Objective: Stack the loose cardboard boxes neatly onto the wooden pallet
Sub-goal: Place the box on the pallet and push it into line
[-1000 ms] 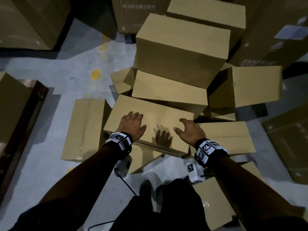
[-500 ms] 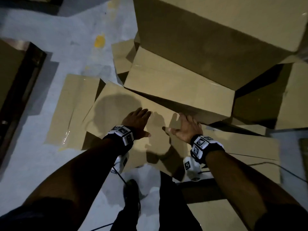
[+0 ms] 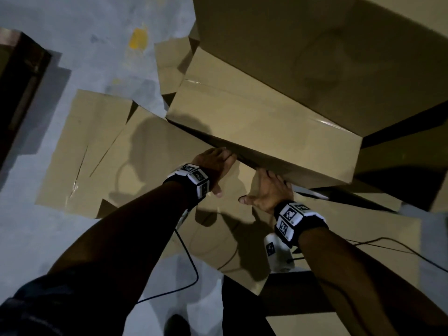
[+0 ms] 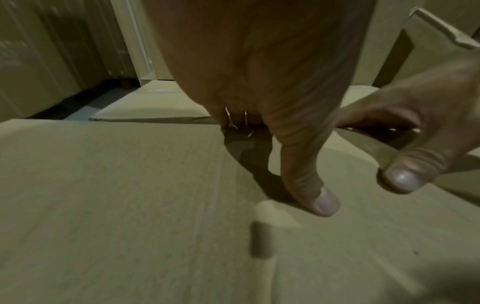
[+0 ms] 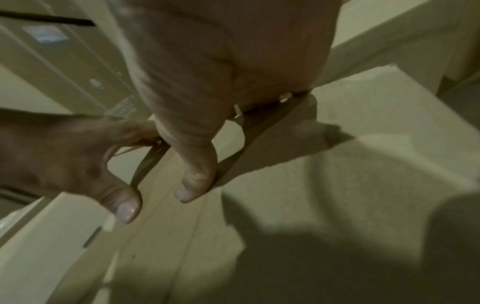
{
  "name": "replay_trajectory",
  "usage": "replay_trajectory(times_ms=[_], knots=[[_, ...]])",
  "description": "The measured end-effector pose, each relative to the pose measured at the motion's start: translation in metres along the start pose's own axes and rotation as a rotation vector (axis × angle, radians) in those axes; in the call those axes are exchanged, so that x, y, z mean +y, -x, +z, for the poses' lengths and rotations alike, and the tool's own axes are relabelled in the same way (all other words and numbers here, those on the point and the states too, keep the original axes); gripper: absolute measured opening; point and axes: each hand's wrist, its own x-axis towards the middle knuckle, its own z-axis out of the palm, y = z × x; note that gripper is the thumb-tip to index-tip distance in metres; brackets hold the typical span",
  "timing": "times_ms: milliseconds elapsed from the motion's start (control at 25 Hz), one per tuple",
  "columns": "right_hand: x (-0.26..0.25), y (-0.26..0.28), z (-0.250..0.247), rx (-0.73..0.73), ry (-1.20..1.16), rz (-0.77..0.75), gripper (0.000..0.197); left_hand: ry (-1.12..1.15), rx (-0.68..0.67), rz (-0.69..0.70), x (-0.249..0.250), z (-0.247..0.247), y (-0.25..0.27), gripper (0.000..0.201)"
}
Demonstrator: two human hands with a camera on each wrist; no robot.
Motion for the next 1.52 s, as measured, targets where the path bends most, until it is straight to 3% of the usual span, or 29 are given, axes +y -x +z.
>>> replay_trajectory(times_ms=[160, 400, 720, 840, 920, 1040, 1120, 1240, 1320, 1440, 1520], knots=[[-0.007, 0.021, 0.014, 0.033, 0.021, 0.012, 0.097, -0.073, 0.051, 0.011, 0.014, 0.0, 0.016, 0.116], [-0.039, 0.087, 0.053, 0.165, 0.117, 0.015, 0.089, -0.166, 0.17, -0.023, 0.03, 0.029, 0.085, 0.112], [-0.085, 0.185, 0.118, 0.271, 0.201, -0.068, 0.067, -0.074, 0.448, -0.104, 0.048, 0.116, 0.203, 0.116], [-0.099, 0.218, 0.15, 0.271, 0.186, -0.104, 0.065, 0.159, 0.59, -0.116, 0.056, 0.148, 0.241, 0.081], [-0.105, 0.236, 0.17, 0.247, 0.192, -0.12, 0.065, 0.359, 0.612, -0.247, 0.058, 0.165, 0.259, 0.071], [-0.112, 0.253, 0.19, 0.219, 0.205, -0.144, 0.066, 0.7, 0.64, -0.566, 0.057, 0.192, 0.268, 0.075], [-0.115, 0.263, 0.202, 0.228, 0.223, -0.171, 0.067, 1.099, 0.626, -0.756, 0.058, 0.198, 0.274, 0.084], [-0.115, 0.272, 0.218, 0.237, 0.257, -0.218, 0.07, 1.583, 0.672, -0.923, 0.055, 0.207, 0.267, 0.105], [-0.115, 0.275, 0.227, 0.251, 0.259, -0.256, 0.066, 1.677, 0.647, -1.001, 0.054, 0.213, 0.267, 0.11], [-0.112, 0.272, 0.227, 0.259, 0.234, -0.297, 0.064, 1.684, 0.576, -0.998, 0.053, 0.225, 0.268, 0.11], [-0.108, 0.264, 0.218, 0.234, 0.226, -0.311, 0.067, 1.693, 0.618, -0.987, 0.055, 0.228, 0.269, 0.108]])
